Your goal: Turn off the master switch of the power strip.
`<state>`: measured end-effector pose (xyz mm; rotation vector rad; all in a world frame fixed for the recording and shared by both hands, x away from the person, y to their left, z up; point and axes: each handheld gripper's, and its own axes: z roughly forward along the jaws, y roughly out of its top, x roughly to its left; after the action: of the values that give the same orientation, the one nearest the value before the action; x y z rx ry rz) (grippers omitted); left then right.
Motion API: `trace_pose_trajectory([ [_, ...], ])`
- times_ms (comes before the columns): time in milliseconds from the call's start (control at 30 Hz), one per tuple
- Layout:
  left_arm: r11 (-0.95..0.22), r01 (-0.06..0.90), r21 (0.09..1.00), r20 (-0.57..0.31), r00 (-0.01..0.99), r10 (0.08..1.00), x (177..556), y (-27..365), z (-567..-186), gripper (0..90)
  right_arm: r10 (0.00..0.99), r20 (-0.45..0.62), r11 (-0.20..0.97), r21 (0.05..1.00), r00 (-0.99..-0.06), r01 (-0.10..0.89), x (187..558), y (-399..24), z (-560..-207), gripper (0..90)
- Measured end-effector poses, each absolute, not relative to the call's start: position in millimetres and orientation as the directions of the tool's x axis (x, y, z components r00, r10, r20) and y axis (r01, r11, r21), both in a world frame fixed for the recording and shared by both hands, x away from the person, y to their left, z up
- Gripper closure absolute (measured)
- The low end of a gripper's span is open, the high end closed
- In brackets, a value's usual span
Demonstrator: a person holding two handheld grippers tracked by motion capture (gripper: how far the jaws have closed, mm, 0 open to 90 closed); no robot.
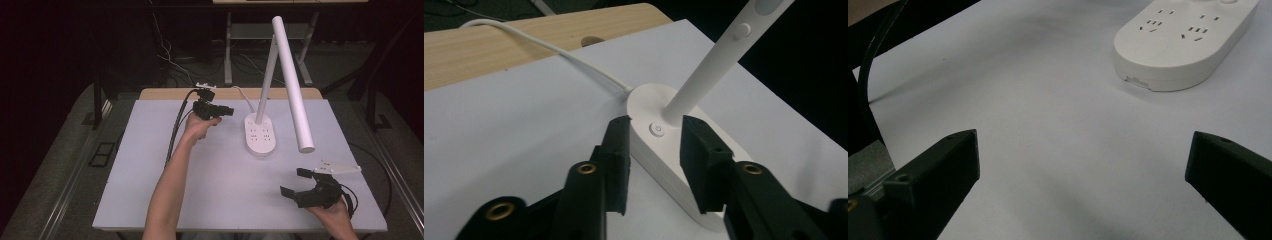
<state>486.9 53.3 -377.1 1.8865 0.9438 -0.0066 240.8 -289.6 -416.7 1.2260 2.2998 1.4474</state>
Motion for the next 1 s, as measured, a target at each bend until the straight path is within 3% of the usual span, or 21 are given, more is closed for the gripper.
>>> trace_pose_trajectory([
  [333, -0.216, 0.584, 0.782, -0.386, 0.727, 0.568, 465, 85, -353, 26.8, 0.704, 0.274, 0.201, 0.808, -0.655, 0.554, 241, -289, -417, 0.2],
  [1000, -0.222, 0.533, 0.816, -0.341, 0.755, 0.561, 398, 129, -342, 0.0, 0.700, 0.266, 0.214, 0.807, -0.662, 0.551, 242, -287, -418, 0.2],
])
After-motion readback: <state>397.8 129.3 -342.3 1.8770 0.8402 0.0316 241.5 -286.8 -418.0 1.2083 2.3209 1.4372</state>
